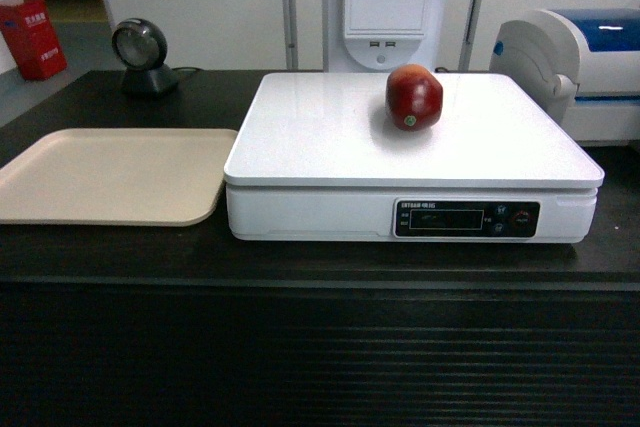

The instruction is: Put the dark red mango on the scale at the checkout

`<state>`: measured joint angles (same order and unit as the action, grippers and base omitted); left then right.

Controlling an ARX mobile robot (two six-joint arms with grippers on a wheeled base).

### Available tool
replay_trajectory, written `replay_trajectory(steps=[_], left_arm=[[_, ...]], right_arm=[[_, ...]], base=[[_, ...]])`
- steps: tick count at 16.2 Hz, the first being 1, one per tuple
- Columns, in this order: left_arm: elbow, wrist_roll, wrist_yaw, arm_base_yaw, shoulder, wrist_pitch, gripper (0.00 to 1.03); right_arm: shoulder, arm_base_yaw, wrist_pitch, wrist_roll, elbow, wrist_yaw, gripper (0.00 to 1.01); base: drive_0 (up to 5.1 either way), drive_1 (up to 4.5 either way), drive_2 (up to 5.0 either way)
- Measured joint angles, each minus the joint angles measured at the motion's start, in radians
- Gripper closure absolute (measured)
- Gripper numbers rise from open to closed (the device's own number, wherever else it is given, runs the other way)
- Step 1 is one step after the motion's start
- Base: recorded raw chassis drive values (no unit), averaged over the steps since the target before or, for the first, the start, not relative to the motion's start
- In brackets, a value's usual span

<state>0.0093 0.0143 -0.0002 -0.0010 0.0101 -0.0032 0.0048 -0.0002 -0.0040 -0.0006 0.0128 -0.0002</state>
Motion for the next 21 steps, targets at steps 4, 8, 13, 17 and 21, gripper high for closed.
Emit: replay_trajectory(steps=[4,8,13,17,21], left_arm=[[0.0,-0.001,0.0,0.0,0.0,0.0,0.05],[0.0,-0.001,0.0,0.0,0.0,0.0,0.05],[0.0,-0.001,0.0,0.0,0.0,0.0,0.05],[0.0,-0.001,0.0,0.0,0.0,0.0,0.05],[0.0,-0.001,0.0,0.0,0.0,0.0,0.05]], right_arm=[[0.0,0.0,0.0,0.0,0.0,0.0,0.03],[0.0,0.0,0.0,0.0,0.0,0.0,0.03],[0.0,0.0,0.0,0.0,0.0,0.0,0.03],[0.0,0.0,0.0,0.0,0.0,0.0,0.03],[0.0,0.0,0.0,0.0,0.0,0.0,0.03]], base=[[0.0,0.0,0.0],[0.0,0.0,0.0],[0.0,0.0,0.0],[0.0,0.0,0.0],[0.0,0.0,0.0]])
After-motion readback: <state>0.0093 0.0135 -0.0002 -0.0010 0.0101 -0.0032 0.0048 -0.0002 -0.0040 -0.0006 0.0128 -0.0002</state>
